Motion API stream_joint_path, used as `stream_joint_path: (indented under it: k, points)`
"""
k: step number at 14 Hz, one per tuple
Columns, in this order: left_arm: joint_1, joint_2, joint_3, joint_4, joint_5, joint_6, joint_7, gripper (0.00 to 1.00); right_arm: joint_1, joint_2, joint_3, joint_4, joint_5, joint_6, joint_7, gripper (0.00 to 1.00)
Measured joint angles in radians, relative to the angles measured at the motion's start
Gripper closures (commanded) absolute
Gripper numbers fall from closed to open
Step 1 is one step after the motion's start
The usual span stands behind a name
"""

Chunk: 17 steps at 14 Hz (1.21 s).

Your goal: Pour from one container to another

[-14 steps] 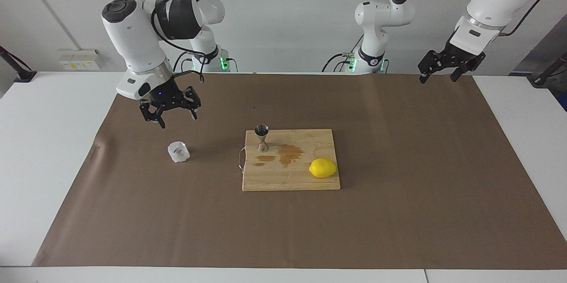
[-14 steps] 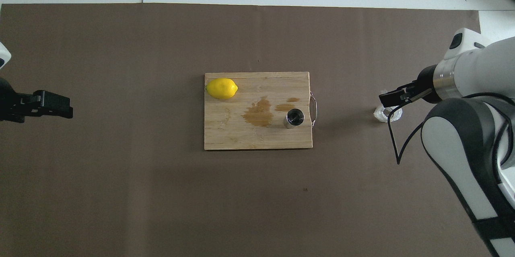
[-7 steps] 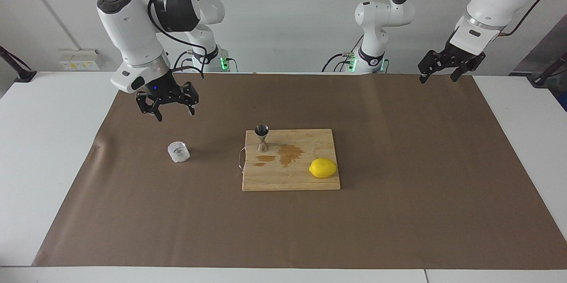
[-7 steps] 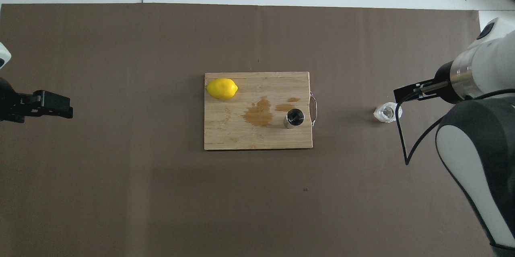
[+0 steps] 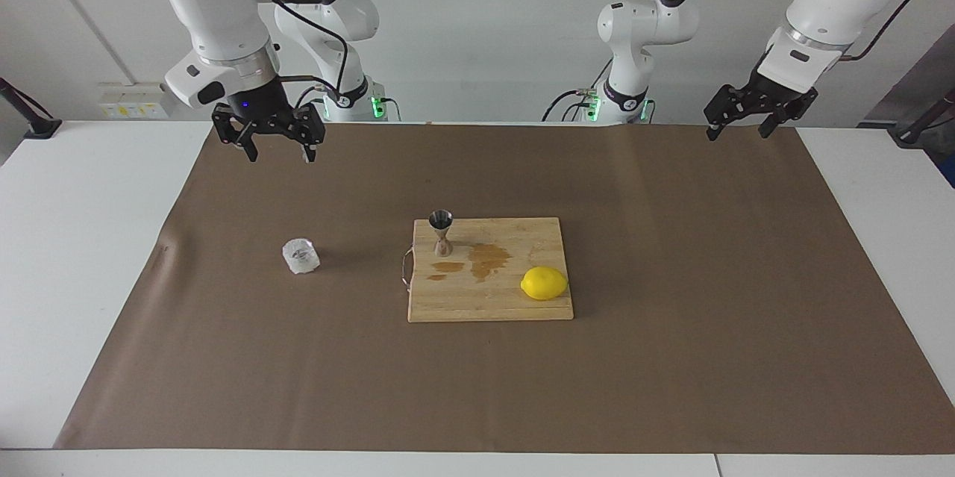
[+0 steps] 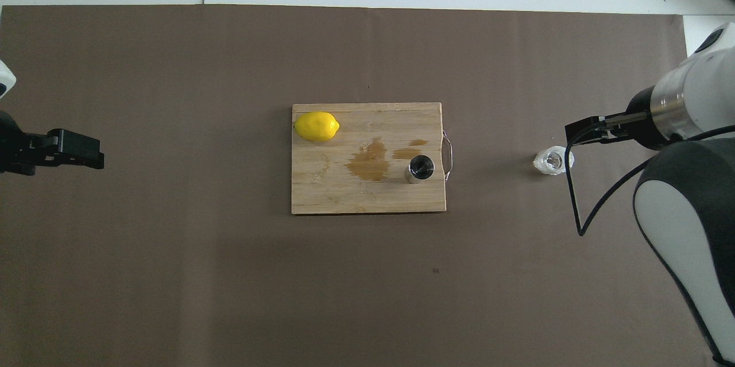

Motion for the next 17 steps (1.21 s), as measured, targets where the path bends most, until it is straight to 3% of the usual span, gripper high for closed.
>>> stream_joint_path:
  k: [4,17]
  points:
    - [0.000,0.000,0.000,0.000,0.000,0.000,0.000,0.00,-0.002,-0.032,0.000,-0.003,0.011,-0.037,0.000,0.00]
    - [0.000,0.000,0.000,0.000,0.000,0.000,0.000,0.00,-0.014,-0.032,-0.002,-0.009,0.026,-0.048,0.000,0.00]
